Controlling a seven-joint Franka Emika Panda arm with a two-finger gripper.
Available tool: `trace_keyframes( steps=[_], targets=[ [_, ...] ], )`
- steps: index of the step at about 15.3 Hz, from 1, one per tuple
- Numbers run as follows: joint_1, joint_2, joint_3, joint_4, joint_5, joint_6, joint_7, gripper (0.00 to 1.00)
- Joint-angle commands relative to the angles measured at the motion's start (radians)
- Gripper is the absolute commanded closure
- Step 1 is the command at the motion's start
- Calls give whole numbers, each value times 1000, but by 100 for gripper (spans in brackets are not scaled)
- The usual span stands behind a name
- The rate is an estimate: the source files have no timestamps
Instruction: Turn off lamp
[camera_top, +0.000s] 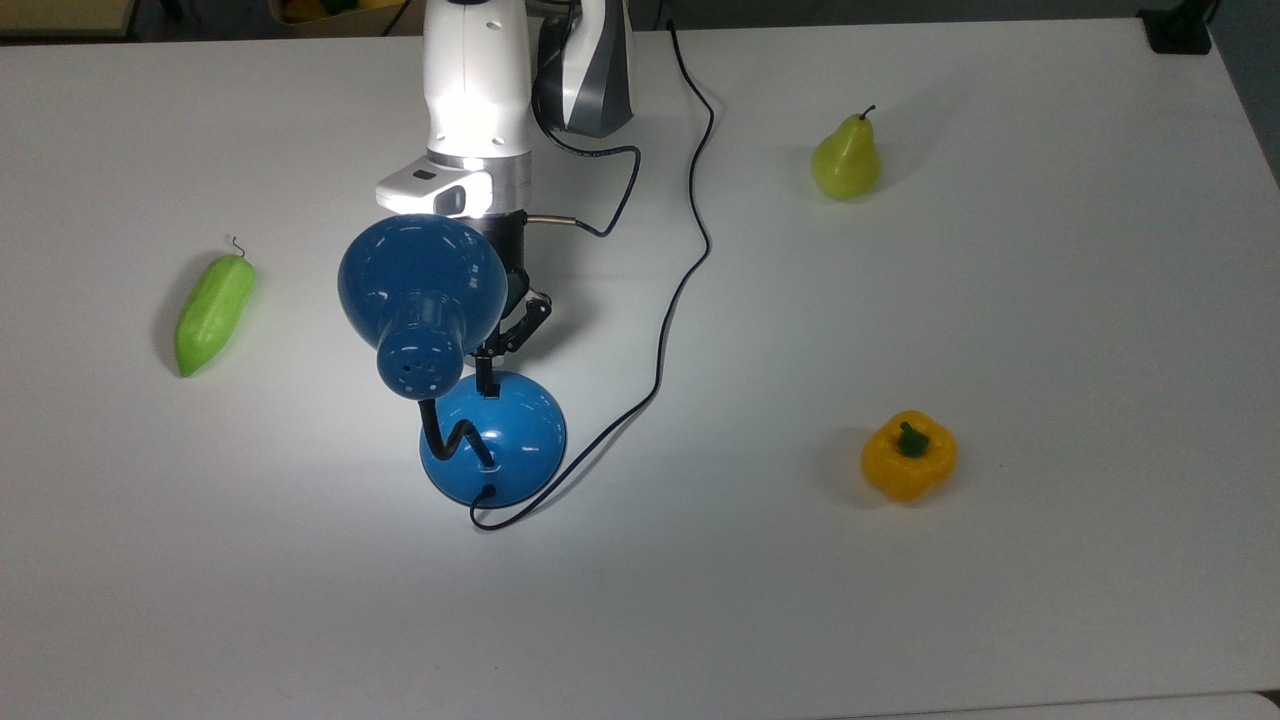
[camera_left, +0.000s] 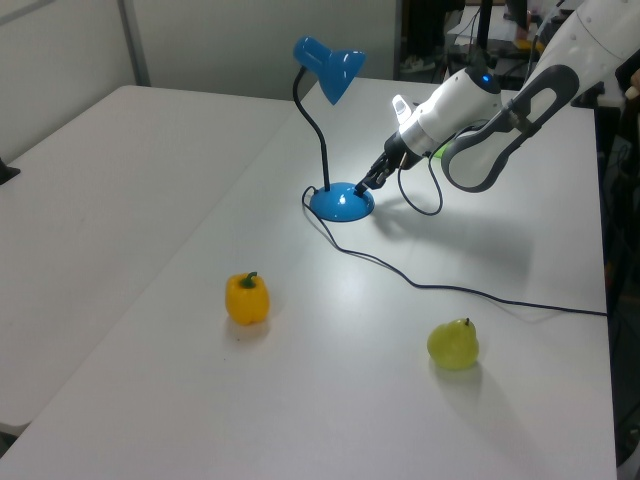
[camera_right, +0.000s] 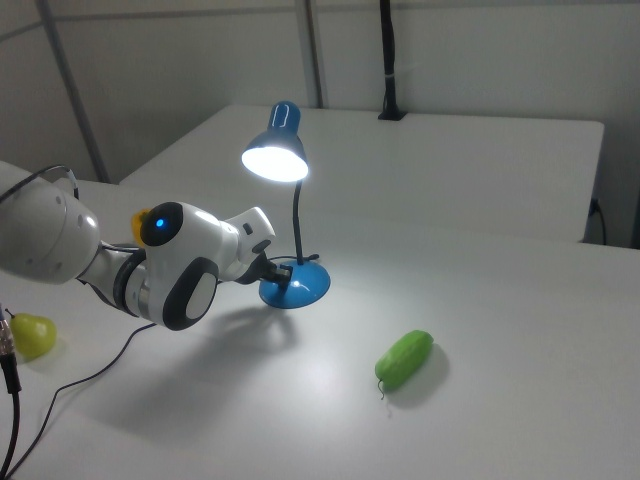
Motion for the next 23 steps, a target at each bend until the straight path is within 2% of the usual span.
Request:
trace_keyframes(
  steps=[1,14,20,23],
  targets=[
    [14,12,-4,7,5,33,11,100],
    [7,29,4,17,2,30,-1,100],
    [5,20,4,-42,2,20,-9,100],
    [4,-15,4,-56,4,13,2,100]
  ],
)
